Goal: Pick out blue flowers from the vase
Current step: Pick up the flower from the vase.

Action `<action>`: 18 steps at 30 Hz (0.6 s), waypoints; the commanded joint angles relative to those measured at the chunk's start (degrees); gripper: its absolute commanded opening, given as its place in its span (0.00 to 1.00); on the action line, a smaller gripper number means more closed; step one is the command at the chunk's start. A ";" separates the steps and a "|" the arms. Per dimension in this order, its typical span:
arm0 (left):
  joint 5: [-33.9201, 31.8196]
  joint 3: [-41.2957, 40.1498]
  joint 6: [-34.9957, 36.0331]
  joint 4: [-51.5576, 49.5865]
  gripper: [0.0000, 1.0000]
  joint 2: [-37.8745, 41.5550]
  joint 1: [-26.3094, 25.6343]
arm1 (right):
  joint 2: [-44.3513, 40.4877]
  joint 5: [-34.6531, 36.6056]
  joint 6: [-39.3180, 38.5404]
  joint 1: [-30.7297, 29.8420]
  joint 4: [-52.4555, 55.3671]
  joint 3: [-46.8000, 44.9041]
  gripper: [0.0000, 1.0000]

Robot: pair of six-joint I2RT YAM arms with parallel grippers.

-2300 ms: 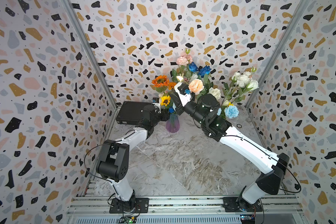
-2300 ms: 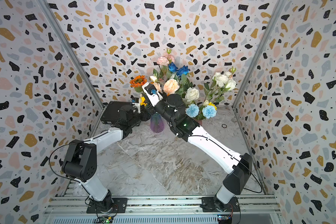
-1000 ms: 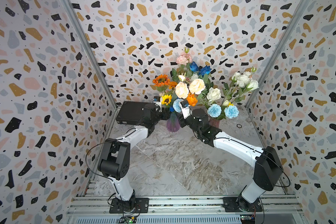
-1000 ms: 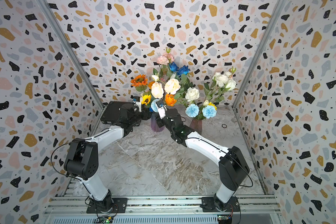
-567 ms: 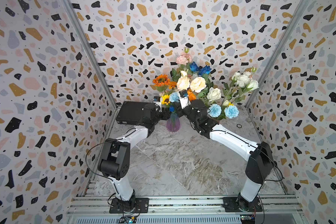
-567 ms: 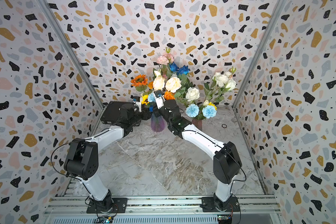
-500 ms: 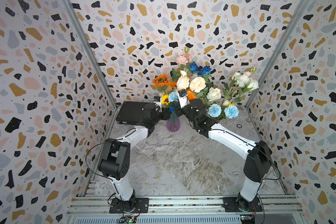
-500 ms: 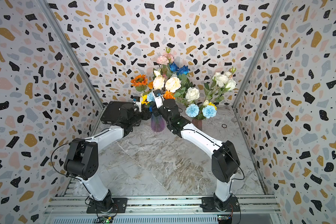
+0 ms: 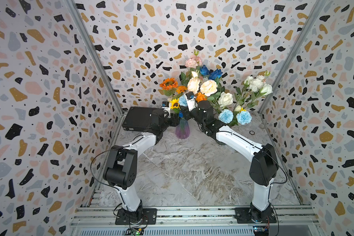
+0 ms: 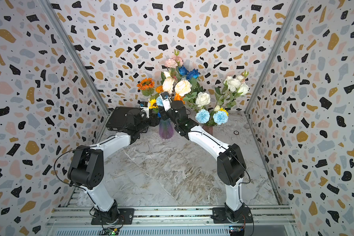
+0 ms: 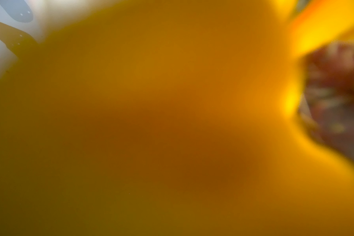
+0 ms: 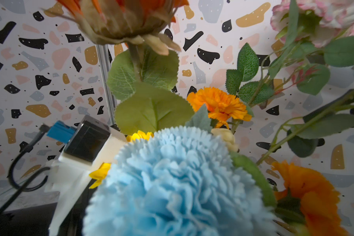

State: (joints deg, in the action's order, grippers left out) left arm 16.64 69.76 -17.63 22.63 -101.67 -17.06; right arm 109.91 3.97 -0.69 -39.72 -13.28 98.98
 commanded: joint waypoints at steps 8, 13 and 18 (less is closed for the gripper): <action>0.15 -0.94 0.50 -0.69 0.62 -2.57 -0.20 | -2.25 -3.47 0.56 0.97 -1.84 3.46 0.29; 0.14 -0.74 0.36 -0.75 0.62 -2.83 -0.17 | -3.80 -5.14 0.59 0.99 -2.36 3.42 0.29; -0.16 -0.40 0.67 -1.21 0.62 -2.92 -0.22 | -5.93 -6.82 0.60 0.89 -2.89 3.58 0.29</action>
State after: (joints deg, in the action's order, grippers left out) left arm 17.02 69.78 -17.80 24.16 -102.41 -17.06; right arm 109.51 -1.13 -0.21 -38.85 -13.74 99.96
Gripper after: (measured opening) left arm 0.622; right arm 0.294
